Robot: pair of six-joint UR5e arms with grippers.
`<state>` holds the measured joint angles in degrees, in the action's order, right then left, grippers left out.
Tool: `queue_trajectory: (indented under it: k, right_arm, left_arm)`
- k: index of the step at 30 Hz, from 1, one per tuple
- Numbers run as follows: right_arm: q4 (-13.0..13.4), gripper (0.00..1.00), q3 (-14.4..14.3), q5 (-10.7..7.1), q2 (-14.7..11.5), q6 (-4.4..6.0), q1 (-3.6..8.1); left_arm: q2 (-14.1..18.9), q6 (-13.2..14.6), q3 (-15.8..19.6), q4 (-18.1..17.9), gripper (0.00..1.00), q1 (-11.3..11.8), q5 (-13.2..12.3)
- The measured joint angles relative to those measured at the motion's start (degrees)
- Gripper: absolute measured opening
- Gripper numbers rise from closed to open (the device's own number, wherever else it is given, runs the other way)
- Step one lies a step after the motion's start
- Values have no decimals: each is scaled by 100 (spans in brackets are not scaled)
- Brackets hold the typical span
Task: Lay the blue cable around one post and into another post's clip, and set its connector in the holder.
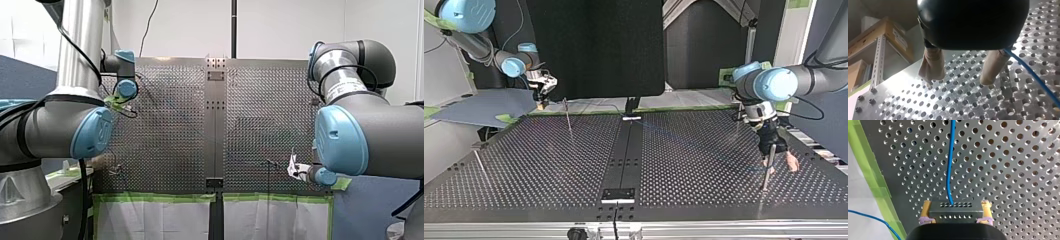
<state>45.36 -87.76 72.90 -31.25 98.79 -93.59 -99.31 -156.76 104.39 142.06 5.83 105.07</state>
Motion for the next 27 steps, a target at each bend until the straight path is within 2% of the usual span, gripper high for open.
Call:
queue_trajectory:
  k: [3,6,10,13,17,23,27]
  right_arm:
    - [-1,0,9,18,0,1,21]
    - [-6,0,31,125,-2,-24,61]
    - [-44,0,40,322,-13,-132,113]
    - [-107,0,31,395,-50,-207,152]
    - [-140,0,-56,422,-202,-258,206]
    - [-143,0,-298,416,-481,-256,267]
    - [-157,0,-403,361,-674,-254,261]
  left_arm:
    - [-2,76,4,11,100,-9,-5]
    - [-10,126,7,14,100,-15,-7]
    - [-10,150,5,16,100,-19,-17]
    - [-11,160,7,16,100,-21,-35]
    - [-12,170,6,16,100,-22,-42]
    - [-12,175,5,12,100,-23,-45]
    - [-12,195,3,10,100,-23,-43]
